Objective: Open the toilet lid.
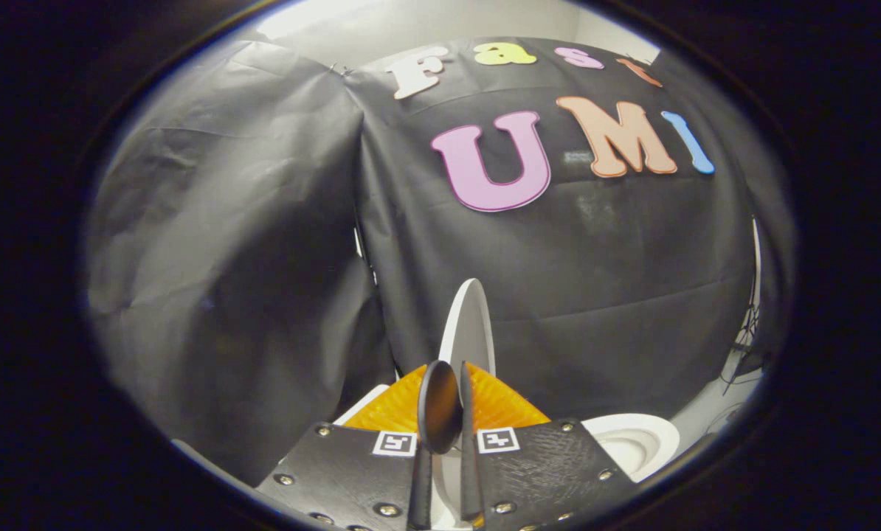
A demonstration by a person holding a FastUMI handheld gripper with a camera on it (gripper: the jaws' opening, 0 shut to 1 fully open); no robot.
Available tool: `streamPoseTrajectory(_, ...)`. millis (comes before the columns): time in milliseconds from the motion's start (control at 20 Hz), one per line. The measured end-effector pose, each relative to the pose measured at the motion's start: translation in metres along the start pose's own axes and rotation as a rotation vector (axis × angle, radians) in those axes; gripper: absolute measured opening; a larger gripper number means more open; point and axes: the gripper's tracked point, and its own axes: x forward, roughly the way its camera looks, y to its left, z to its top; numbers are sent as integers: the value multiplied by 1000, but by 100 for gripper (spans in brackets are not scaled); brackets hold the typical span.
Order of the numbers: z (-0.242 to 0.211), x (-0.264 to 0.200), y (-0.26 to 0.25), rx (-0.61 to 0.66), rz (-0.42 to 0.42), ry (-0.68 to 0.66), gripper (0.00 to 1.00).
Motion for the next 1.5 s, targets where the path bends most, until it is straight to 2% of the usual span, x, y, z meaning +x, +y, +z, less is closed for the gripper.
streamPoseTrajectory(350, -13, 7, 42, -27, 44, 29, 16)
streamPoseTrajectory(550, -20, 14, 55, -46, 64, 48, 16)
streamPoseTrajectory(750, -22, 14, 57, -38, 40, 44, 16)
streamPoseTrajectory(800, -23, 13, 62, -31, 60, 46, 16)
streamPoseTrajectory(1000, -19, 16, 69, -24, 96, 56, 34)
streamPoseTrajectory(1350, 43, -5, 54, -33, 122, -70, 52)
streamPoseTrajectory(1500, 64, -18, 27, -58, 121, -104, 58)
